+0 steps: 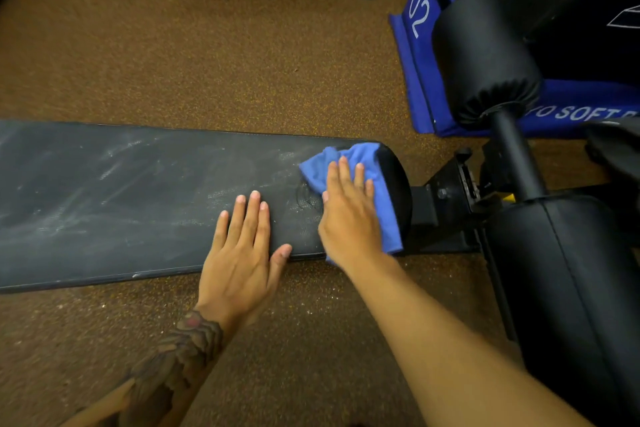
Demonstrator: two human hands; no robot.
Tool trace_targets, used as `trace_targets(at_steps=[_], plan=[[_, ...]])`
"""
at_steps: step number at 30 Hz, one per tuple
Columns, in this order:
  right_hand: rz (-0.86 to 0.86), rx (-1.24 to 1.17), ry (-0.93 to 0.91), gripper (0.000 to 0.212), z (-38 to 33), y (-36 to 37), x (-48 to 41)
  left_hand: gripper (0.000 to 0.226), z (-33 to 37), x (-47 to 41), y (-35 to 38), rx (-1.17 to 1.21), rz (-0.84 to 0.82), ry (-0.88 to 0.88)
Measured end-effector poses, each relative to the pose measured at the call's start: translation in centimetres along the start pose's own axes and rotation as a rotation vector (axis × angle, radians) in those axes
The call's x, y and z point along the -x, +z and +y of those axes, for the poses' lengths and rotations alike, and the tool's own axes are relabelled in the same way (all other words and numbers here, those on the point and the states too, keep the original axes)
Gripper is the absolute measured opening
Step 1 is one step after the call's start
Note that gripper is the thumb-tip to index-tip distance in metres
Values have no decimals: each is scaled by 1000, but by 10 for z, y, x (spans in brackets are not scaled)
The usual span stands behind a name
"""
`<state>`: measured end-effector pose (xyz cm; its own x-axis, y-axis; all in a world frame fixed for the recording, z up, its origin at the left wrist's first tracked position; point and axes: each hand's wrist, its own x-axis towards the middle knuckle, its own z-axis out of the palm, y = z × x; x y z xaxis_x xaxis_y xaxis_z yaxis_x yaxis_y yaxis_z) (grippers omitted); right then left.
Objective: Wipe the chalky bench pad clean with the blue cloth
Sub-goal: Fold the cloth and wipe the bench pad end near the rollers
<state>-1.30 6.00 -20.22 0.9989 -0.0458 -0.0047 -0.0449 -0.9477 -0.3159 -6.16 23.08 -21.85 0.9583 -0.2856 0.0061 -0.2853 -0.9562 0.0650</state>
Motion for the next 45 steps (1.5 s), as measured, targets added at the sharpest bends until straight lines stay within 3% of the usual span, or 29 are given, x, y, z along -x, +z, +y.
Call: trace_targets(at_steps=[4,8,14,19,24,29,32,38,45], plan=[[22,20,-92,63,26,-1,40,71,0,0,1,-13,-17,-10],[26,42,56,54,55,-12,18,72,-2,1,3,-26,-19,0],[17,27,205,51,40,-15,-57,71,-3,0,5,-11,-8,11],[6,-36,80,49,31,-9,-55,71,-2,0,4,-13,-1,13],[26,-154,-13,48,44,-15,9,71,-2,0,4,-10,-7,10],[108,-271,185,45,65,-24,-9,71,-3,0,5,1,-6,15],[130,-214,259,35,62,-24,-52,70,-3,0,6,-1,-4,15],[-9,-109,65,41,14,-3,-77,71,-2,-1,6,-4,-2,12],[34,-245,-71,49,18,-5,37,72,-3,-1,8,8,-4,14]])
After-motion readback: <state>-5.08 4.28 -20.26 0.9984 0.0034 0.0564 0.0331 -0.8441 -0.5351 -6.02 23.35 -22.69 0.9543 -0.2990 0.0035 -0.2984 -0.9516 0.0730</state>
